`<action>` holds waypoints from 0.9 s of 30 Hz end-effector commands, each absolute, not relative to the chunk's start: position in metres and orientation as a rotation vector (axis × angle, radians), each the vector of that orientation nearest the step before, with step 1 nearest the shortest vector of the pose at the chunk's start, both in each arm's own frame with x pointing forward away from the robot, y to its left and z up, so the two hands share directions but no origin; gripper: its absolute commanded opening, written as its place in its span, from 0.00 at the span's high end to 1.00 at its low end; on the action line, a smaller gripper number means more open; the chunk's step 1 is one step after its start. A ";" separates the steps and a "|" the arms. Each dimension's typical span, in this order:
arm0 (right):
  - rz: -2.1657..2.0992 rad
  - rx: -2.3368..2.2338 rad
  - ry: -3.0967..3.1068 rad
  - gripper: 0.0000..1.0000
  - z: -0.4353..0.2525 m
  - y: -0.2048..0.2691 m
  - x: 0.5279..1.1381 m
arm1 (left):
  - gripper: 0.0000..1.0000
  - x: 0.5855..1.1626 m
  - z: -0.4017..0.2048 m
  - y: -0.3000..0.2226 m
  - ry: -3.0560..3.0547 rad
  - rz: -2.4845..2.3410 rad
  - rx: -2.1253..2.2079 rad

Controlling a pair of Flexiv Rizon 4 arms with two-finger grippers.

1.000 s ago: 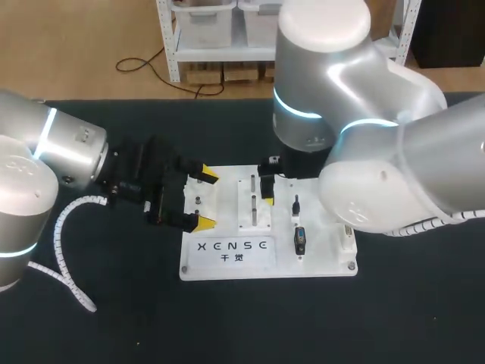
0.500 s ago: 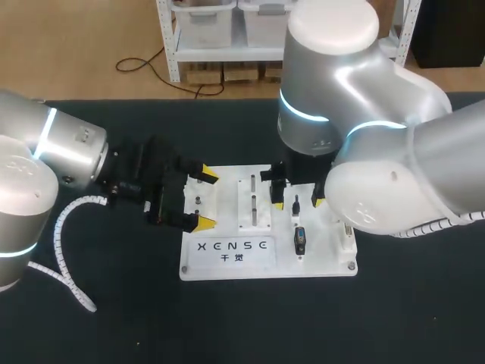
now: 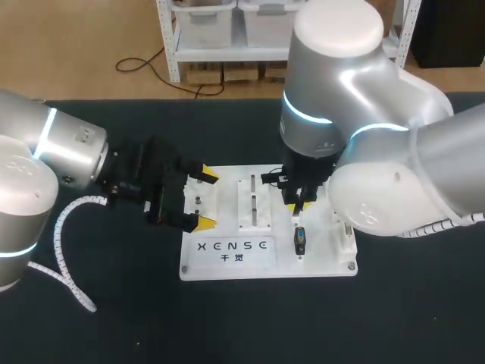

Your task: Insert the Ethernet cable into its matching sockets.

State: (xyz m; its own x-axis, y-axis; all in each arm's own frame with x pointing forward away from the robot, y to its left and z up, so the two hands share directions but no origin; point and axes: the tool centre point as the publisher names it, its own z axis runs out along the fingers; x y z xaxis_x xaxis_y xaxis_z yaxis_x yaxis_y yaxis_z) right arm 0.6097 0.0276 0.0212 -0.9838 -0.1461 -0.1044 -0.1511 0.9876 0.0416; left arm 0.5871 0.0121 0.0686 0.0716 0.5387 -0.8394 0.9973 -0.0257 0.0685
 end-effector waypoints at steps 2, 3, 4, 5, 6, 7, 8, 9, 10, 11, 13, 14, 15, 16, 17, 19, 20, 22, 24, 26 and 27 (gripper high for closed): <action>0.080 -0.239 3.029 1.00 0.022 0.027 0.610 | 0.00 0.587 0.067 0.013 1.546 -0.832 1.651; 0.081 -0.241 3.028 1.00 0.024 0.026 0.610 | 0.00 0.587 0.067 0.013 1.546 -0.832 1.651; 0.081 -0.243 3.027 1.00 0.027 0.026 0.610 | 0.00 0.587 0.067 0.013 1.546 -0.832 1.651; 0.082 -0.247 3.026 1.00 0.029 0.025 0.611 | 0.00 0.587 0.067 0.013 1.546 -0.832 1.651; 0.084 -0.249 3.026 1.00 0.033 0.024 0.612 | 0.00 0.587 0.067 0.013 1.546 -0.832 1.651; 0.085 -0.252 3.024 1.00 0.036 0.023 0.612 | 0.00 0.587 0.067 0.013 1.546 -0.832 1.651; 0.085 -0.255 3.023 1.00 0.040 0.022 0.613 | 0.00 0.587 0.067 0.013 1.546 -0.832 1.651; 0.086 -0.258 3.023 1.00 0.045 0.021 0.613 | 0.00 0.587 0.067 0.013 1.546 -0.832 1.651; 0.088 -0.259 3.022 1.00 0.048 0.019 0.613 | 0.00 0.587 0.067 0.013 1.546 -0.832 1.651; 0.088 -0.257 3.022 1.00 0.052 0.017 0.613 | 0.00 0.587 0.067 0.013 1.546 -0.832 1.651; 0.081 -0.246 3.026 1.00 0.058 0.012 0.613 | 0.00 0.587 0.067 0.013 1.546 -0.832 1.651; 0.078 -0.242 3.028 1.00 0.059 0.010 0.613 | 0.00 0.587 0.067 0.013 1.546 -0.832 1.651; 0.070 -0.232 3.030 1.00 0.061 0.006 0.614 | 0.00 0.587 0.067 0.013 1.546 -0.832 1.651; 0.070 -0.225 3.030 1.00 0.062 0.003 0.614 | 0.00 0.587 0.067 0.013 1.546 -0.832 1.651; 0.064 -0.213 3.031 1.00 0.061 0.000 0.615 | 0.00 0.587 0.067 0.013 1.546 -0.832 1.651; 0.061 -0.196 3.030 1.00 0.063 -0.007 0.617 | 0.00 0.587 0.067 0.013 1.546 -0.832 1.651; 0.057 -0.186 3.030 1.00 0.064 -0.011 0.617 | 0.00 0.587 0.067 0.013 1.546 -0.832 1.651; 0.047 -0.166 3.033 1.00 0.061 -0.018 0.619 | 0.00 0.587 0.067 0.013 1.546 -0.832 1.651; 0.037 -0.155 3.033 1.00 0.059 -0.023 0.621 | 0.00 0.587 0.067 0.013 1.546 -0.832 1.651; 0.017 -0.141 3.036 1.00 0.056 -0.028 0.622 | 0.00 0.587 0.067 0.013 1.546 -0.832 1.651; 0.015 -0.136 3.039 1.00 0.055 -0.030 0.622 | 0.00 0.587 0.067 0.013 1.546 -0.832 1.651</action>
State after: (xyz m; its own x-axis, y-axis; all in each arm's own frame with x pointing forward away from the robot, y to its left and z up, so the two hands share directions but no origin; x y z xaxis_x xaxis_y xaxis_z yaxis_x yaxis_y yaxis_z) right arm 0.6229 -0.0266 0.0577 -0.9915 -0.0912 -0.0932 -0.0918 0.9958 0.0022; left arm 0.5871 0.0121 0.0686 0.0716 0.5388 -0.8394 0.9973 -0.0257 0.0685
